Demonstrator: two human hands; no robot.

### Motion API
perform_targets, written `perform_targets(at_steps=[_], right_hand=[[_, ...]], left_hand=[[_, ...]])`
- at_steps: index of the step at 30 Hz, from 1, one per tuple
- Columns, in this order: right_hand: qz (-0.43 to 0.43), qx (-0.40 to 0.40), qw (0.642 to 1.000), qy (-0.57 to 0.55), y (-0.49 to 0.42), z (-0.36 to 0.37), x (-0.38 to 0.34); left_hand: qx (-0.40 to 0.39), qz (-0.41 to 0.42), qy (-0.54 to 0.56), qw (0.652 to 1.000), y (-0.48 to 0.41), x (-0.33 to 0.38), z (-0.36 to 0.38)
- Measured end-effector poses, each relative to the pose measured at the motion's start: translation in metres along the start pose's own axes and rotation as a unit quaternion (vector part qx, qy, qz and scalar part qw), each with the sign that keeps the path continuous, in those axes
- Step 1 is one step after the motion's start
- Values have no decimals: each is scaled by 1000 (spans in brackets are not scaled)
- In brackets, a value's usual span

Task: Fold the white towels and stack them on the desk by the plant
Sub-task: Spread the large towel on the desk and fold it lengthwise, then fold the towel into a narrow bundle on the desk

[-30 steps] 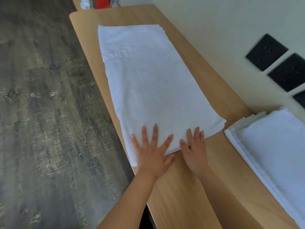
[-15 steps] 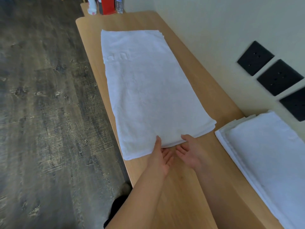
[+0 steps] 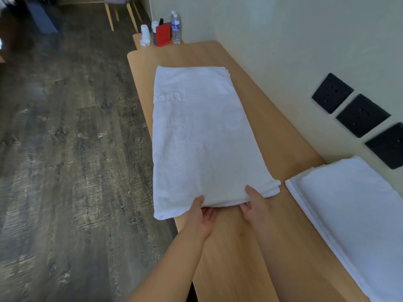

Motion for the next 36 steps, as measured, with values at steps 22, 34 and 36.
perform_targets(at_steps=[22,34,36], right_hand=[[-115,6,989,96,47,-51,3],[-313,25,909,275,108,-67,-19],[-344,21,899,270,120,-60,-29]], left_hand=[[66,97,-118,986,47,-5,-51],[44,284,-244,926,102,2,-47],[23,326,-268,906,111,13,-37]])
Point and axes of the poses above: each hand's wrist, its own y-axis away from the middle knuckle, its own z-axis out of the palm, x = y × z, the point moved 2 cm from there along -y, towards the middle knuckle, and after that the axes turned 2 degrees about -x, right-handed, at the moved point
